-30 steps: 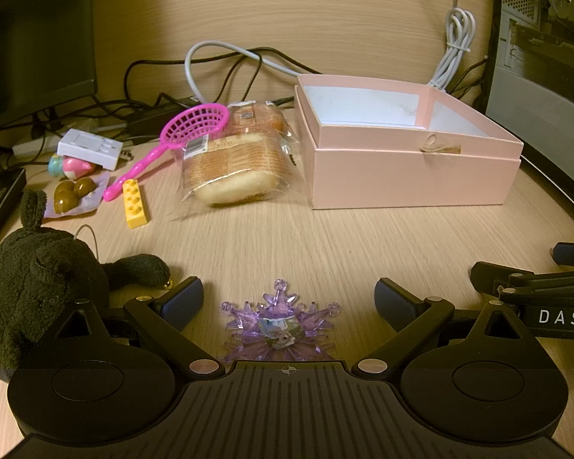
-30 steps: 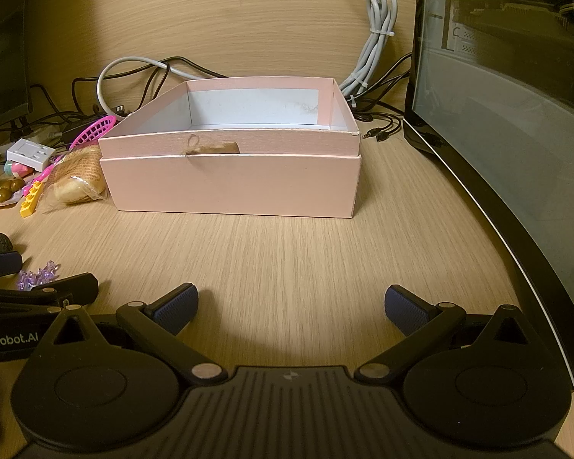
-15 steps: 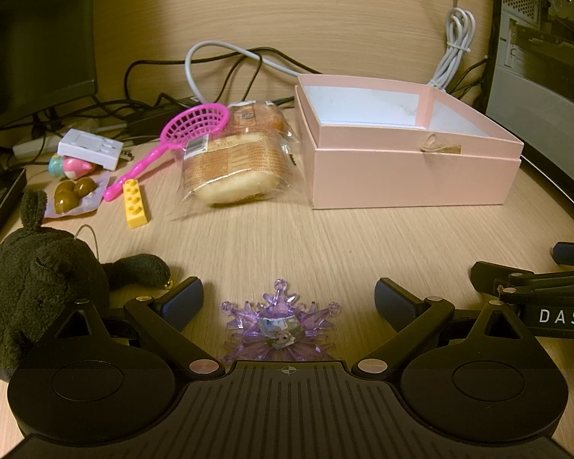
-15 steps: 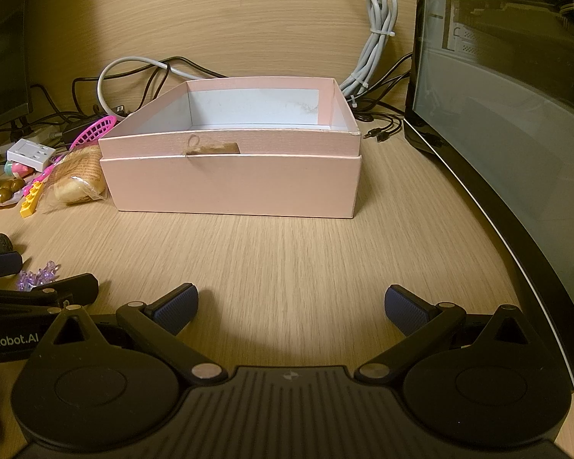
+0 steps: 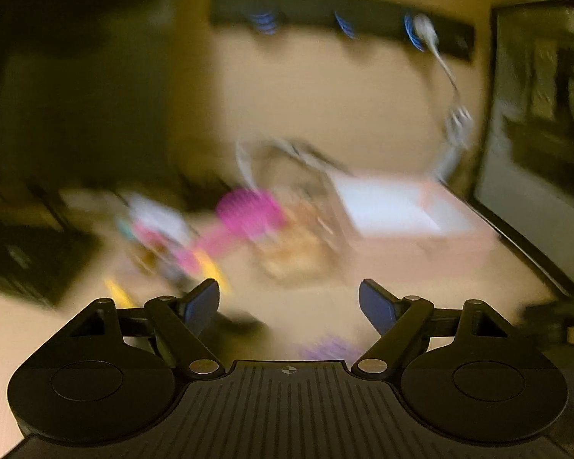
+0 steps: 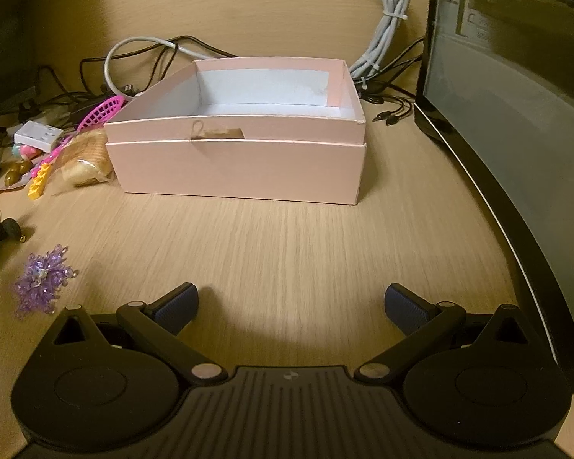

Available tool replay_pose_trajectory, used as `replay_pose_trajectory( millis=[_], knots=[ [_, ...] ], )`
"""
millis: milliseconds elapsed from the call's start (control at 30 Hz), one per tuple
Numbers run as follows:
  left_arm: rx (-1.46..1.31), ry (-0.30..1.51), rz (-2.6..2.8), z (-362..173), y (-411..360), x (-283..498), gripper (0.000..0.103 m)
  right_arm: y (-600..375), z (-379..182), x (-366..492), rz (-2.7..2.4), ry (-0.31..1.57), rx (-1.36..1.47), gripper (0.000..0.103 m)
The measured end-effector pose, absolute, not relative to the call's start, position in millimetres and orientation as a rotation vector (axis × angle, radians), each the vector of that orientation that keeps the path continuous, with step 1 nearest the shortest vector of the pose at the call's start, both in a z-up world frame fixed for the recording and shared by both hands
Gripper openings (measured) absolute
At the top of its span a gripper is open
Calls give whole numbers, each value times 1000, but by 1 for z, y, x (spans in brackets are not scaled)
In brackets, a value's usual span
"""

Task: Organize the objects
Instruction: 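Grasp the dark green plush toy with the left gripper, then grasp the small yellow toy brick with the right gripper while the left lifts the plush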

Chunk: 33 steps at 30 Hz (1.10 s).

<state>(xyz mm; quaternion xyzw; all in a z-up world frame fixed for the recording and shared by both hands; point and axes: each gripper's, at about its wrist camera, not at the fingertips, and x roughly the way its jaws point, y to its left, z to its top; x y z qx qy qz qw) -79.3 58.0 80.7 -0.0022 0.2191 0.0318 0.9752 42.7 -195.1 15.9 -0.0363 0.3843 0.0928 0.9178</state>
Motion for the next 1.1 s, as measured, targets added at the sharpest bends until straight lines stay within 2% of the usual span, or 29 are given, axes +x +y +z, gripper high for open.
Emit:
replay_pose_trajectory(
  millis=[67,200,267,467,500,533,867,900,967,1000,1067,1100],
  knots=[
    [52,438,128,85,81,-80,86,-194,17,43,176,805,-72,103],
    [45,652,105,67,118,-52,86,-193,19,50,192,843,-86,103],
    [10,693,60,58,126,-40,88,-190,22,54,233,880,-96,103],
    [19,729,8,43,123,-16,86,-151,49,39,358,807,-191,103],
    [14,743,-1,40,122,-14,83,-140,52,37,380,795,-213,103],
    [-9,763,-15,34,124,-11,71,-130,56,36,403,785,-230,103],
    [-257,677,195,85,231,-87,68,16,72,37,735,713,-283,101],
    [-267,671,230,90,246,-97,68,36,70,36,772,703,-293,97],
    [-293,675,285,98,270,-109,68,82,63,38,841,691,-333,79],
    [-305,676,303,101,278,-114,68,103,58,41,855,687,-350,74],
    [-325,675,330,106,294,-123,68,132,47,48,859,712,-373,45],
    [-331,671,333,108,301,-126,68,145,42,53,866,744,-378,40]
  ],
)
